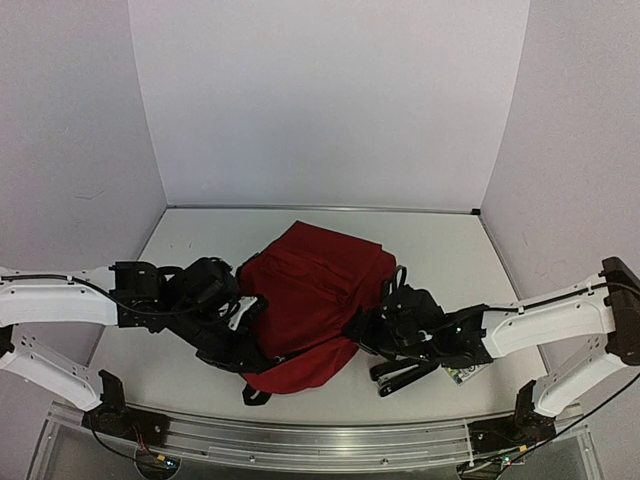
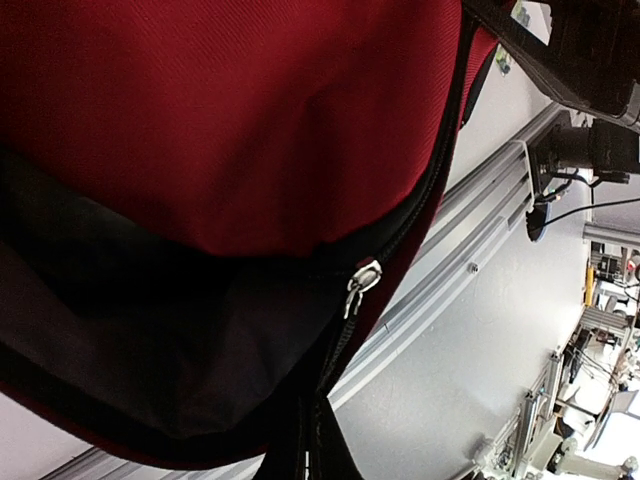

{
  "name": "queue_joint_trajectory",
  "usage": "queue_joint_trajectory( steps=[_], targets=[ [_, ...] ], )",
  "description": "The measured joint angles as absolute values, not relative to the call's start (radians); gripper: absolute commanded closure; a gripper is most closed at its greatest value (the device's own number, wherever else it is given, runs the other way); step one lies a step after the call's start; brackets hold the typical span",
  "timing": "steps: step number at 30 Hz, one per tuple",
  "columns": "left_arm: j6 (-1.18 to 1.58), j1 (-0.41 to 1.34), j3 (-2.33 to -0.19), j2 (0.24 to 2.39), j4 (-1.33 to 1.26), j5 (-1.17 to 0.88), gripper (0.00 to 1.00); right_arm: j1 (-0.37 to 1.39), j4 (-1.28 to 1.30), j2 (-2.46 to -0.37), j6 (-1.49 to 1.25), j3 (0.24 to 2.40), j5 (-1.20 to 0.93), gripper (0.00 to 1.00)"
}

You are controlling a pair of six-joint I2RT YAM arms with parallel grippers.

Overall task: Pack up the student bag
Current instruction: Zip the student bag at the center of the board.

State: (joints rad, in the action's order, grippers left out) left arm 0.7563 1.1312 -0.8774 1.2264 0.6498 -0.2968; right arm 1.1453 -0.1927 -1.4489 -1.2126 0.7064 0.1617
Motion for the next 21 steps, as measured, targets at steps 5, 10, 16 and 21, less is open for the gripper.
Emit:
queue_joint_trajectory(
  steps=[5,10,16,21],
  targets=[
    [0.757,1.098,-0.9,1.2,0.683,-0.222,1.0,1.084,-0.194,-1.436,-1.173,0.703,0.128,1.0],
    [0.748,1.031,-0.905,1.194,0.681,-0.198,1.0,1.036,-0.197,-1.416,-1.14,0.699,0.08,1.0],
    [0.712,1.007,-0.933,1.2,0.678,-0.215,1.0,0.991,-0.184,-1.359,-1.076,0.684,0.037,0.99],
    [0.668,1.003,-0.935,1.222,0.662,-0.302,1.0,0.967,-0.12,-1.345,-0.891,0.714,-0.012,0.56]
  ],
)
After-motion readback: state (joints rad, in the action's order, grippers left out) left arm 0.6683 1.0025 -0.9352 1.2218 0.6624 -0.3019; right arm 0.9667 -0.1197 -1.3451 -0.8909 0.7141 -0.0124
